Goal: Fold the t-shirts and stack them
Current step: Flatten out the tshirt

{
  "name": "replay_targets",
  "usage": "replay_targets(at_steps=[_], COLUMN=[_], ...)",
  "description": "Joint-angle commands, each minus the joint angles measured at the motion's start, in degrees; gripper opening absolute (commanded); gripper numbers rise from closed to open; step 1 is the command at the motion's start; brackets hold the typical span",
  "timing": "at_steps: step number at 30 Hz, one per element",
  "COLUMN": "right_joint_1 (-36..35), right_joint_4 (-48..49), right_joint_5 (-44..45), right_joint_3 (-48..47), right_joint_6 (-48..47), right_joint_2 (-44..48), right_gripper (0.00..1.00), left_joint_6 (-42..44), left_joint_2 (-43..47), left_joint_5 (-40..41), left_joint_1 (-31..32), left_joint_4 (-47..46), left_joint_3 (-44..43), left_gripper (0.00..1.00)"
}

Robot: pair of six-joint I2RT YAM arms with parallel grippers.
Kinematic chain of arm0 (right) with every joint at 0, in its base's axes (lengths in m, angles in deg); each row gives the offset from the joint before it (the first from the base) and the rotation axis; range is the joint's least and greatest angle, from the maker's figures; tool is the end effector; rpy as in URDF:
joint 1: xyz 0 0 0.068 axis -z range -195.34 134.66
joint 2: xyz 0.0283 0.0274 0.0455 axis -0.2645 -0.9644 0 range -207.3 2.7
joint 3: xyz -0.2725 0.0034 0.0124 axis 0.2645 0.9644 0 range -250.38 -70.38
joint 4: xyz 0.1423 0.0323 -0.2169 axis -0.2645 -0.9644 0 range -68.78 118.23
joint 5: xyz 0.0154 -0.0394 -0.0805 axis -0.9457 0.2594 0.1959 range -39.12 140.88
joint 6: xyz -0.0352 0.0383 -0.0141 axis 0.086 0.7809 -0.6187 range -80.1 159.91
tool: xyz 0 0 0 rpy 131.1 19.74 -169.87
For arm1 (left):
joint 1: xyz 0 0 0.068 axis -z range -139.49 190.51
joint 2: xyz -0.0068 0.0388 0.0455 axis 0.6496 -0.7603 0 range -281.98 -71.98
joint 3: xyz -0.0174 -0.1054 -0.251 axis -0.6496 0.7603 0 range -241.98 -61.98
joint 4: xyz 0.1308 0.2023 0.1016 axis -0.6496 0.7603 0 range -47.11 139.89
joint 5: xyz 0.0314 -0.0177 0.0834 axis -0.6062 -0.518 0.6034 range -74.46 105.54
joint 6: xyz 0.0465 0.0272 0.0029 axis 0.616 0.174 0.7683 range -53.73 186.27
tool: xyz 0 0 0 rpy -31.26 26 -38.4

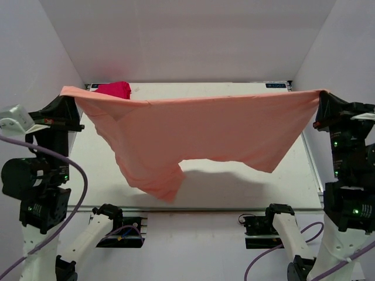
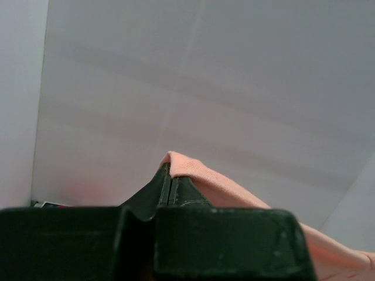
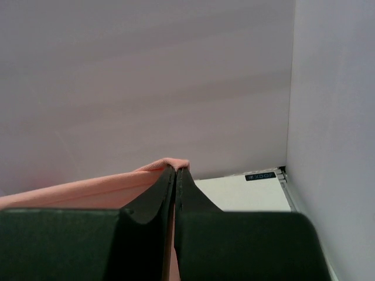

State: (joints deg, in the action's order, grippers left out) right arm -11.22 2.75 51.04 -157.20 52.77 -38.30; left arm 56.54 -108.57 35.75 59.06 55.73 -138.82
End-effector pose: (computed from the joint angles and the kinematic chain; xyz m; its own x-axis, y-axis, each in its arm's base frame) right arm 0.0511 -0.0038 0.5424 0.3547 0.1978 -0.9138 -0.0047 0.9777 0.2098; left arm 0.0530 -0.0047 0.5243 0.4288 -0.3112 -0.8481 0.0815 0.9483 -0.3068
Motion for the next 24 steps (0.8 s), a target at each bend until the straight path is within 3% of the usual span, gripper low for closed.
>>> replay_targets(at_steps=[1, 9, 18, 24], right_joint_1=[0.3, 0.2, 0.2, 0.1], right_joint_4=[0.7, -2.6, -4.3, -4.1], right_joint_5=[5.0, 6.1, 6.8, 6.3], right_joint_3=[-3.9, -9.8, -15.1, -12.8], right_joint_6=[-1.6, -2.3, -2.8, -2.4], right_joint_2=[1.9, 4.0, 5.7, 6.2], right_gripper=[0.00, 0.00, 0.00, 0.00], left_joint_6=[1.2, 2.4, 2.4, 1.6], left_joint_2=[0.2, -0.4, -1.5, -2.0], left_joint_5=[-3.1, -11.1, -14.0, -16.5], left_joint_1=[-0.3, -0.3, -0.3, -0.3], left_joint_4=[2.3, 6.6, 11.2, 10.7], left_joint_3=[-6.1, -15.3, -25.3, -22.8], left_gripper=[0.00, 0.00, 0.00, 0.00])
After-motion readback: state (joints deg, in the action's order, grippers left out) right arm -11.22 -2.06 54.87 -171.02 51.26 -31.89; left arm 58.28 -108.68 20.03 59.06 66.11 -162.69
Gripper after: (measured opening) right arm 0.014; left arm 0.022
